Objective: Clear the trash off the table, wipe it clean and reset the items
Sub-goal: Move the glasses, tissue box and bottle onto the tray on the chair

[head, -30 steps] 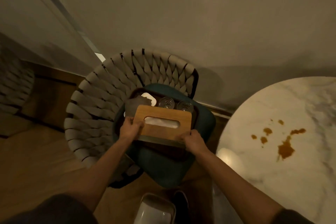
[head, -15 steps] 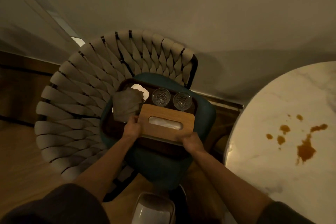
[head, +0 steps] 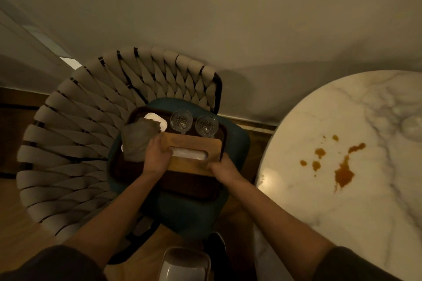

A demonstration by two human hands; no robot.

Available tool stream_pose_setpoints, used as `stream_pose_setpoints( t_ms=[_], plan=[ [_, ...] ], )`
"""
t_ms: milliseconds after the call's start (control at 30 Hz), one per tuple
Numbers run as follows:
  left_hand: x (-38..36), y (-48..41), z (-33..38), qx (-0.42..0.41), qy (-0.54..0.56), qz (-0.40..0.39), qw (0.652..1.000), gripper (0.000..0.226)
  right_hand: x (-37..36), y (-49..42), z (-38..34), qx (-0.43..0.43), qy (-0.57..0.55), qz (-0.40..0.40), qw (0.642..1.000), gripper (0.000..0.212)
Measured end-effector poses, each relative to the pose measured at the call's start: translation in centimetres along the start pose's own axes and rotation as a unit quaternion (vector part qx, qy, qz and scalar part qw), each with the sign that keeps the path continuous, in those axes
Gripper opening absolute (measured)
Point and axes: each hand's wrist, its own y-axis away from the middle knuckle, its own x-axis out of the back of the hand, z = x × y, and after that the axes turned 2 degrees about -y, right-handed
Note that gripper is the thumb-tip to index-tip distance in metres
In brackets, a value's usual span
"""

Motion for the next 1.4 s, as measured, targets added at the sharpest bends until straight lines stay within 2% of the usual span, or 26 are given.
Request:
stream_pose_setpoints(
  t_ms=[100,200,267,433,600,733,833,933,1000,1167,1300,1400],
  plan=[
    [0.1,1.7,4.8,-0.072,0.036,-0.014,0.997,0.043,3.4,3.4,-1.9,0.044,-0.009,-0.023,0.999,0.049],
    [-0.3,4.2,10.2,-0.144,0.085,-0.067,0.984,0.023,7.5,7.3,-3.4,0.056,-0.043,-0.015,0.997,0.028],
    [-1.0,6.2,14.0,-0.170,0.127,-0.093,0.973,0.021,10.8,10.4,-4.2,0.083,-0.078,-0.012,0.993,0.017],
    [-4.0,11.3,22.8,-0.214,0.178,-0.153,0.948,0.026,20.1,17.8,-2.5,0.122,-0.075,0.040,0.989,0.026],
    [-9.7,16.1,31.9,-0.276,0.150,-0.198,0.929,0.016,31.4,22.6,4.4,0.071,-0.094,0.132,0.984,0.026],
    [-15.4,19.0,37.9,-0.306,0.136,-0.202,0.921,0.033,39.5,25.2,9.1,0.054,-0.117,0.222,0.967,0.015],
    [-19.9,19.5,41.9,-0.335,0.107,-0.179,0.919,0.059,43.7,26.4,10.1,0.088,-0.100,0.263,0.955,0.013],
    [-24.1,18.5,44.7,-0.344,0.043,-0.152,0.926,0.086,45.5,27.3,10.4,0.119,-0.096,0.252,0.956,0.014],
    [-26.1,17.8,45.8,-0.342,0.006,-0.142,0.929,0.089,45.7,27.6,10.9,0.129,-0.107,0.233,0.958,0.015],
    [-27.1,17.9,46.7,-0.326,-0.019,-0.146,0.934,0.060,44.9,27.6,12.4,0.136,-0.096,0.196,0.966,0.013],
    [-25.5,19.1,44.9,-0.330,0.001,-0.159,0.931,0.057,44.3,27.1,11.2,0.166,-0.048,0.210,0.962,0.009],
    [-22.9,20.6,42.2,-0.350,0.011,-0.168,0.922,0.058,43.2,26.8,8.3,0.220,-0.001,0.258,0.941,0.012]
  ],
)
